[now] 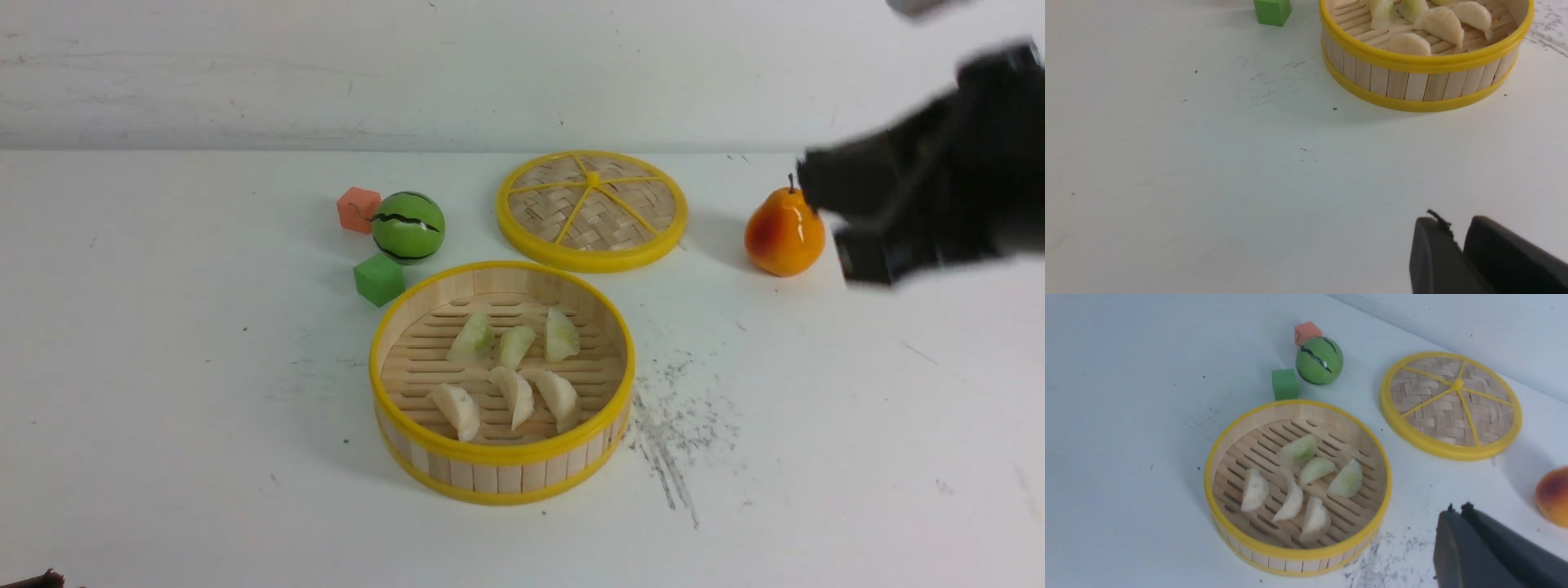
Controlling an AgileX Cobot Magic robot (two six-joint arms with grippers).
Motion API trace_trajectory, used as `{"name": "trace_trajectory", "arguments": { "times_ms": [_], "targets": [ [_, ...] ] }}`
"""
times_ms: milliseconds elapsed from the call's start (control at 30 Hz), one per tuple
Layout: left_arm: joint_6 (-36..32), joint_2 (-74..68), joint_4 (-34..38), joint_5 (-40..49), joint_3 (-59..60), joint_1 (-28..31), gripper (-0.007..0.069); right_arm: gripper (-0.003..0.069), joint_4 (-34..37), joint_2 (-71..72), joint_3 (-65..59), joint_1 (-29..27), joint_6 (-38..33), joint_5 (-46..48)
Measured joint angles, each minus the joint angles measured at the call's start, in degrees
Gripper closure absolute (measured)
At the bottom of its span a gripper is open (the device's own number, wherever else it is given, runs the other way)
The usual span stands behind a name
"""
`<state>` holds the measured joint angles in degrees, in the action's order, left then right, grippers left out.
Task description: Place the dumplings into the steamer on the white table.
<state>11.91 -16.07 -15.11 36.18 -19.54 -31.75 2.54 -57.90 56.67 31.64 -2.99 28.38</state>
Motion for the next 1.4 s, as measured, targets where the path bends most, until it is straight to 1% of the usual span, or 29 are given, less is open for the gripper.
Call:
{"name": "trace_trajectory", "arguments": {
  "times_ms": [167,300,333,367,433,467,600,867,1000,1033,1067,1133,1167,1200,1233,1300,1400],
  "targets": [
    [0.0,0.0,0.0,0.0,0.0,0.0,0.0512,0.0678,0.0,14.6,-27.2,0.0,0.0,-19.5],
    [0.0,0.0,0.0,0.0,0.0,0.0,0.0512,0.0678,0.0,24.3,-42.8,0.0,-0.1,-31.1],
    [0.0,0.0,0.0,0.0,0.0,0.0,0.0512,0.0678,0.0,25.4,-44.3,0.0,-0.1,-32.2],
    [0.0,0.0,0.0,0.0,0.0,0.0,0.0512,0.0678,0.0,30.3,-50.3,0.0,-0.2,-36.1],
    [0.0,0.0,0.0,0.0,0.0,0.0,0.0512,0.0678,0.0,33.5,-53.6,0.0,-0.2,-38.8],
    [0.0,0.0,0.0,0.0,0.0,0.0,0.0512,0.0676,0.0,37.6,-56.8,0.0,-0.2,-40.8],
    [0.0,0.0,0.0,0.0,0.0,0.0,0.0508,0.0674,0.0,45.2,-58.2,0.0,-0.2,-41.4],
    [0.0,0.0,0.0,0.0,0.0,0.0,0.0500,0.0670,-0.3,49.5,-58.2,-0.3,-0.5,-41.2],
    [0.0,0.0,0.0,0.0,0.0,0.0,0.0496,0.0670,-1.6,52.5,-58.2,-4.2,-0.8,-39.4],
    [0.0,0.0,0.0,0.0,0.0,0.0,0.0495,0.0670,-2.0,55.3,-58.2,-9.9,-0.9,-38.0],
    [0.0,0.0,0.0,0.0,0.0,0.0,0.0494,0.0670,-2.0,56.5,-58.2,-12.5,-0.9,-37.1],
    [0.0,0.0,0.0,0.1,0.0,0.0,0.0492,0.0668,-2.0,58.1,-58.2,-19.7,-0.9,-34.4],
    [0.0,0.0,0.0,0.0,0.0,0.0,0.0492,0.0668,-2.0,58.2,-58.2,-20.4,-0.9,-33.9],
    [0.0,0.0,0.0,0.0,0.0,0.0,0.0491,0.0666,-2.0,58.4,-58.2,-25.0,-0.8,-31.8],
    [0.0,0.0,0.0,0.1,0.0,0.0,0.0491,0.0666,-2.0,58.5,-58.2,-27.7,-0.6,-30.0],
    [0.0,0.0,0.0,0.1,0.0,0.0,0.0488,0.0666,-2.5,58.6,-58.2,-31.4,0.7,-26.6],
    [0.0,0.0,0.0,0.1,0.0,0.0,0.0483,0.0665,-2.5,58.6,-58.2,-32.7,2.6,-19.8]
  ]
}}
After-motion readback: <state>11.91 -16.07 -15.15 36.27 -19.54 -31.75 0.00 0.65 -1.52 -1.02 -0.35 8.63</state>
